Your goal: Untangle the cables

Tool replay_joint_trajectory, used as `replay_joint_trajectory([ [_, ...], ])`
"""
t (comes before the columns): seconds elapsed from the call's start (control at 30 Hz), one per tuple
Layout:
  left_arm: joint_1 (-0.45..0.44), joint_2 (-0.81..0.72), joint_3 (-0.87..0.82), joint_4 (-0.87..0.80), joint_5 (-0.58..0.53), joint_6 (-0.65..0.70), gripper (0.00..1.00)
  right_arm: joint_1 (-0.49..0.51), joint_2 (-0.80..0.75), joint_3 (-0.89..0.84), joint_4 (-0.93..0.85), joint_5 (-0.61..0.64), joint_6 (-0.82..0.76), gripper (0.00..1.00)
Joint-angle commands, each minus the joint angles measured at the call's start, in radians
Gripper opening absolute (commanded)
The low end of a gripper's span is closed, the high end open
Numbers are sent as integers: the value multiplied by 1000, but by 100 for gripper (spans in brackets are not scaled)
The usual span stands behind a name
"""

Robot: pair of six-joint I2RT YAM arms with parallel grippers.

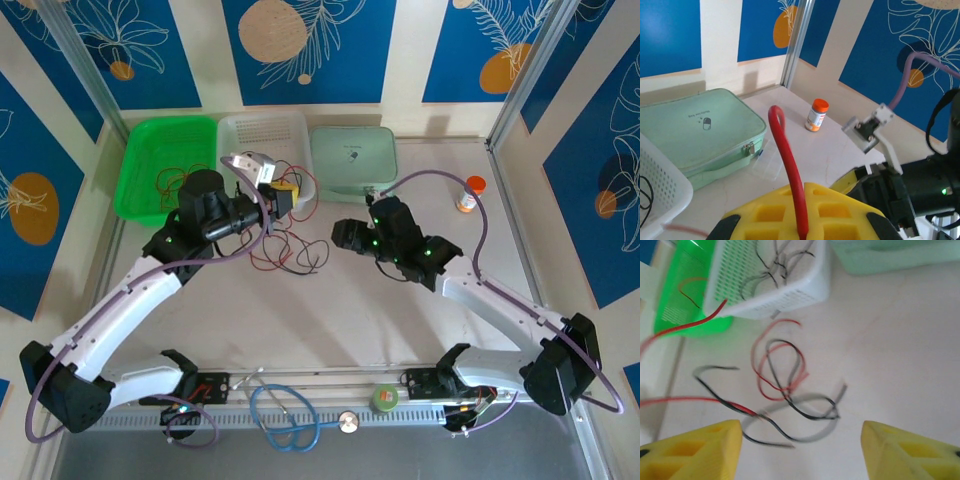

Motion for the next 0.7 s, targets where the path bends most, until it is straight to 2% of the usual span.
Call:
replay_joint_trajectory([
  [0.0, -5, -21, 58, -16, -35, -24, 0, -16, -47, -72, 54, -52, 72, 69],
  [0.27, -5, -31, 100, -28, -57, -29, 0, -20, 2, -197, 251, -163, 171, 75],
  [0.53, -5, -48, 114, -29, -63, -29, 0, -22, 126, -202, 411, -225, 230, 74],
  [0.67, -5, -55, 116, -30, -63, -30, 0, -18, 193, -180, 460, -250, 245, 70],
])
